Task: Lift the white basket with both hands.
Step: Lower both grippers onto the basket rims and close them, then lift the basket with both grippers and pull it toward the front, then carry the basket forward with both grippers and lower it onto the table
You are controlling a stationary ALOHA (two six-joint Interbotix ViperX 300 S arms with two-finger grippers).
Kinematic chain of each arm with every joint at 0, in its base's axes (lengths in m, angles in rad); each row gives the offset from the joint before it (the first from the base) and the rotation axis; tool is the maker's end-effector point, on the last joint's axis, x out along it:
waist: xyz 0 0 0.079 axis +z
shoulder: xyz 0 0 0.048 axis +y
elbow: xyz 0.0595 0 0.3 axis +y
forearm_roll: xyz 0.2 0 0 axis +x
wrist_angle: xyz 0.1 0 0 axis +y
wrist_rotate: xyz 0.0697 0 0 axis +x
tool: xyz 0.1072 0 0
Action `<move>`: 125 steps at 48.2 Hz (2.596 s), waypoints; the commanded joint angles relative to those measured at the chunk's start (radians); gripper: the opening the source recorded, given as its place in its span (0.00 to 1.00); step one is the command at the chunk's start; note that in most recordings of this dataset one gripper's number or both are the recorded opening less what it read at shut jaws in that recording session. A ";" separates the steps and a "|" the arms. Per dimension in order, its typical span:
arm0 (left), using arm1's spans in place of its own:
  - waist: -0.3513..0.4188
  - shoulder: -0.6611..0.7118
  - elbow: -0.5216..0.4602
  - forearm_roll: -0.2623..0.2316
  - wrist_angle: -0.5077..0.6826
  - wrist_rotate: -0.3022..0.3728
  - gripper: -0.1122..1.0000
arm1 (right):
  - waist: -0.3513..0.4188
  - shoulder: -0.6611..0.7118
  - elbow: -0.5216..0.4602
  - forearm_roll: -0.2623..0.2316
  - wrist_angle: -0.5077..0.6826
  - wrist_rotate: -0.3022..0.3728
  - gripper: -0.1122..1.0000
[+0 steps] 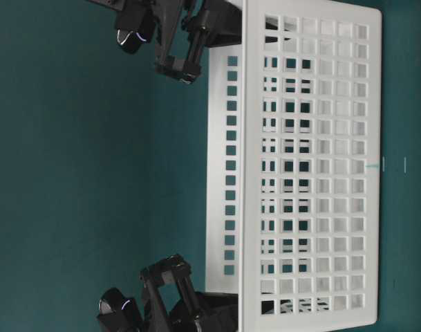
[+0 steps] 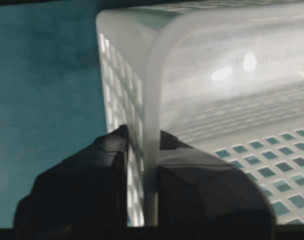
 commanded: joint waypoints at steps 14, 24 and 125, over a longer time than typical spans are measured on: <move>0.002 -0.006 0.008 0.003 -0.008 -0.012 0.14 | 0.002 0.005 0.005 0.000 0.003 -0.003 0.26; 0.002 -0.040 -0.009 0.002 0.003 -0.014 0.14 | 0.002 -0.028 -0.009 0.000 0.041 -0.005 0.26; -0.364 -0.067 -0.012 0.005 0.103 -0.233 0.14 | 0.364 -0.052 0.037 -0.021 0.003 0.272 0.26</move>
